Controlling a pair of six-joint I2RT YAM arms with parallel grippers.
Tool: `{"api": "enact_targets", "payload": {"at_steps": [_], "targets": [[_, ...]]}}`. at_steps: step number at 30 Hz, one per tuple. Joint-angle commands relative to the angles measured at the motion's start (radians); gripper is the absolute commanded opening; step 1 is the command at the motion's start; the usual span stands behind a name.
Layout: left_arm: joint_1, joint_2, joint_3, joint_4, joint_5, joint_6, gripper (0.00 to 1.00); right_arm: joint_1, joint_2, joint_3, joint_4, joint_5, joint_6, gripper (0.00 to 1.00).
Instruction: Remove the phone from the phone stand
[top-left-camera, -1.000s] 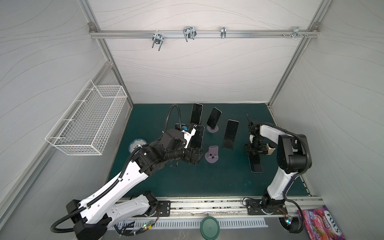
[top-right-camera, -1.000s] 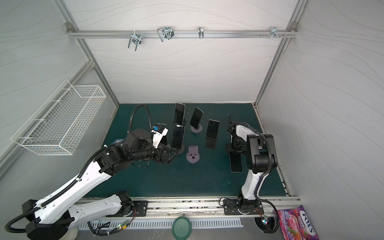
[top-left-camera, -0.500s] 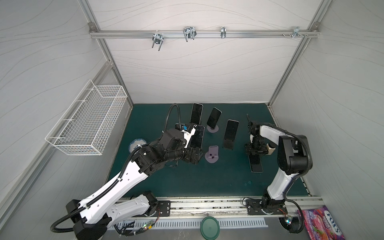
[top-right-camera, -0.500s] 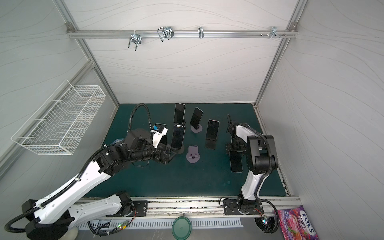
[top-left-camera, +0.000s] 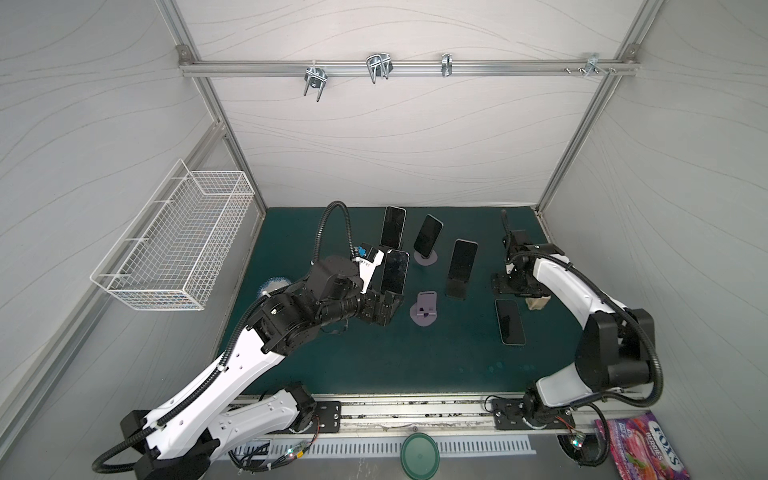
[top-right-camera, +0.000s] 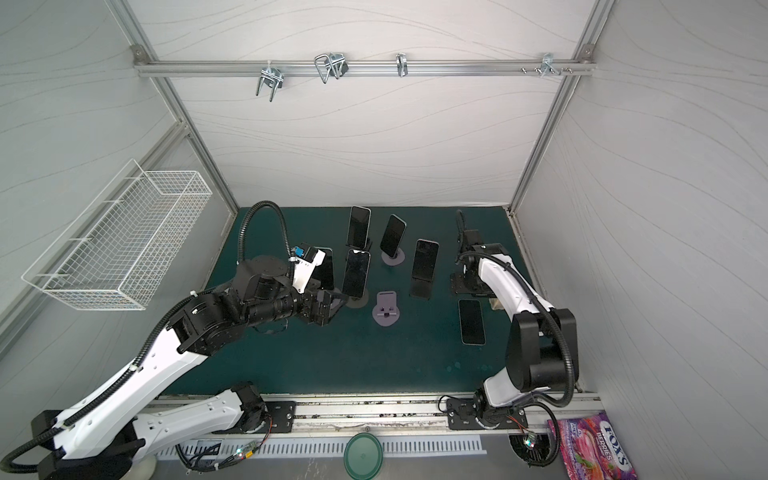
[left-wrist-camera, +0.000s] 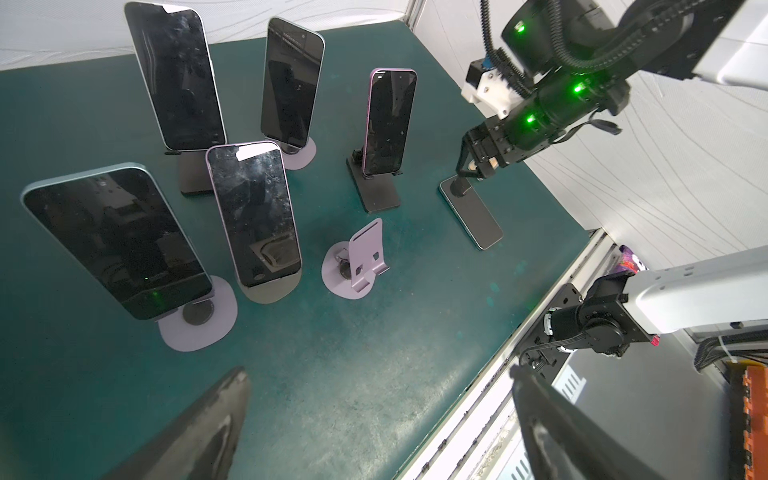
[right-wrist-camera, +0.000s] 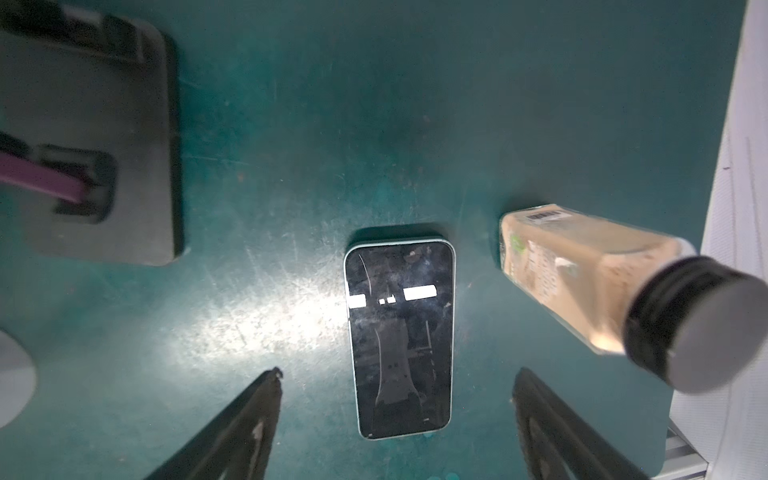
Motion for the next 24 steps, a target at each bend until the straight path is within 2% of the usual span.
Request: {"api": "enact_targets", "payload": {"at_steps": [1,7,14,24], "targets": [[-0.004,0.000,0.018,0.014,-0.014,0.027,0.99,0.006,-0.044,0.018,-0.056,-0.003,0.023,0.88],[-0.004,0.030,0.049,0.033,-0.009,0.046,0.99,0.045,-0.110,0.056,-0.101,-0.013,0.054,0.87],[-0.004,0.036,0.043,0.065,-0.015,0.081,0.99,0.142,-0.208,0.099,-0.148,-0.014,0.104,0.85],[-0.004,0.021,0.008,0.110,-0.004,0.116,0.99,0.376,-0.296,0.129,-0.178,-0.009,0.257,0.84]]}}
